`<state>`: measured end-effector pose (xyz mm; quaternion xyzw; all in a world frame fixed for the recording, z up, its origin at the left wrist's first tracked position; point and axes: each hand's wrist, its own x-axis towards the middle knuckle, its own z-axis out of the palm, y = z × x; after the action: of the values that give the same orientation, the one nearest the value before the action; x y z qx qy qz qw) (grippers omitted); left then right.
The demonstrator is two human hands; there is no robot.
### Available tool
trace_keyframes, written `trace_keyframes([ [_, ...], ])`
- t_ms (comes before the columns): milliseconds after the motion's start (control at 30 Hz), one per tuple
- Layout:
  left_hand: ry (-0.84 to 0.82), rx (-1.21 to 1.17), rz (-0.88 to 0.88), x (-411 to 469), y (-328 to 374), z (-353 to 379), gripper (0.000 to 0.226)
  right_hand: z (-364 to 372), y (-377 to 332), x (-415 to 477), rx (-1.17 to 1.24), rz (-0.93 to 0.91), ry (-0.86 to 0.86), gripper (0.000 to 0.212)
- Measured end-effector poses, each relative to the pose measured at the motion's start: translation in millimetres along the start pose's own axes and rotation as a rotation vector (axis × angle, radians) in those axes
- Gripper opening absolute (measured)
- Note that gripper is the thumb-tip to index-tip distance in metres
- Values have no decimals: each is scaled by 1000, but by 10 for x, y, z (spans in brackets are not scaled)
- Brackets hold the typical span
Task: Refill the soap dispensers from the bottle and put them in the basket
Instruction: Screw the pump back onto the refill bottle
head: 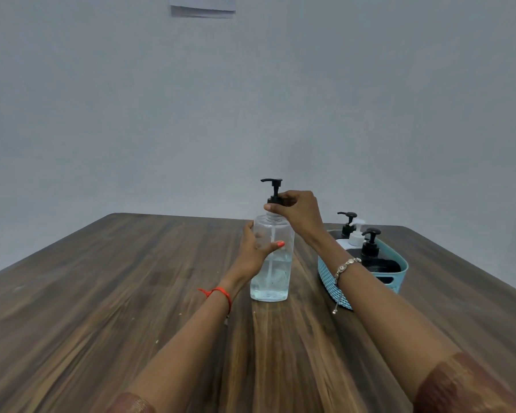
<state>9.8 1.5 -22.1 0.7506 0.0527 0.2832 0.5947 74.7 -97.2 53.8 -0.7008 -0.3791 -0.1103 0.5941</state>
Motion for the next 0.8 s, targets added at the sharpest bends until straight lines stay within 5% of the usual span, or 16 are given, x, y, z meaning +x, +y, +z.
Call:
trace_keyframes([
  [267,-46,-11,-27,-13,12,-31,74,-155,85,75,206,74,-243,29],
  [533,-23,-6,-26,-37,34,-17,75,126,90,4,15,112,85,44],
  [800,-14,2,-34,-47,38,-17,76,-15,104,-31,636,279,214,22],
])
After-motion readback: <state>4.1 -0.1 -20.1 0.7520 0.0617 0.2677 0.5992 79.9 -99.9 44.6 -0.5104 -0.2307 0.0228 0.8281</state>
